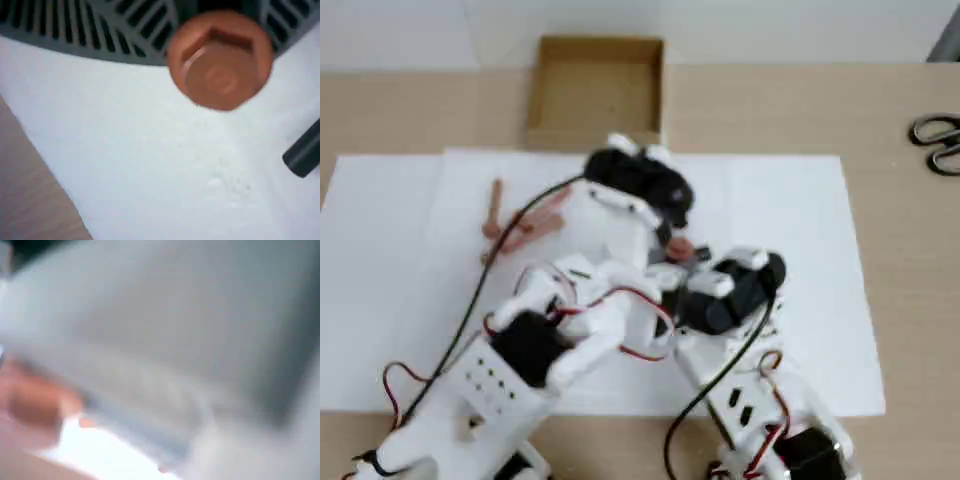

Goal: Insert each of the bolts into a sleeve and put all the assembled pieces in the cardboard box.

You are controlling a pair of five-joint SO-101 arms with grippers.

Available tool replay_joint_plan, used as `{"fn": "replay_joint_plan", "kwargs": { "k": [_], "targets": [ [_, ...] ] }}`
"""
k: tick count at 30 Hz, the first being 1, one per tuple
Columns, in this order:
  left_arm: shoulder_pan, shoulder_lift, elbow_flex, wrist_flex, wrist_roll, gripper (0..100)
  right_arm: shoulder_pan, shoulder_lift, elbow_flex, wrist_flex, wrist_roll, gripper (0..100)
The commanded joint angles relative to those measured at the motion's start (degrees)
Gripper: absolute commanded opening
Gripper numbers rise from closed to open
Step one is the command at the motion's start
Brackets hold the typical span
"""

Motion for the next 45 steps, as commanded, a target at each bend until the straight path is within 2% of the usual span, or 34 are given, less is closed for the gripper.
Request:
{"fn": "replay_joint_plan", "kwargs": {
  "k": [1,4,8,10,14,20,25,30,37,45],
  "targets": [
    [1.23,1.41,-0.31,1.32,-0.97,1,-0.04,-0.57,-0.97,-1.45,-0.09,0.4],
    [1.14,1.32,-2.51,3.25,-2.81,5,0.04,-0.57,-0.97,-1.45,-0.09,0.4],
    [-0.62,1.67,-11.12,13.63,-3.34,22,0.13,-0.57,-0.97,-1.45,-0.09,0.4],
    [-3.69,1.76,-14.73,16.79,-3.52,26,0.13,-0.57,-0.88,-1.36,-0.09,0.4],
    [-9.58,1.32,-18.77,18.55,-10.55,26,0.31,-0.48,-0.7,-1.45,-0.09,0.4],
    [-23.82,-2.55,-25.36,18.9,-16.62,26,5.32,0.04,-0.7,-1.54,-0.09,0.4],
    [-35.78,-6.07,-25.8,24.26,-22.59,26,9.01,4.18,-1.67,-2.15,0.09,0.3],
    [-42.11,-6.77,-25.71,29.01,-22.77,26,9.8,24.84,-13.89,-10.07,0.09,0.2],
    [-45.89,-6.77,-25.71,29.98,-22.59,26,9.89,64.04,-43.08,-18.86,-0.09,0.3],
    [-52.92,-6.86,-25.71,32.26,-22.59,26,9.71,100.44,-69.1,-37.76,-0.09,0.3]
  ]
}}
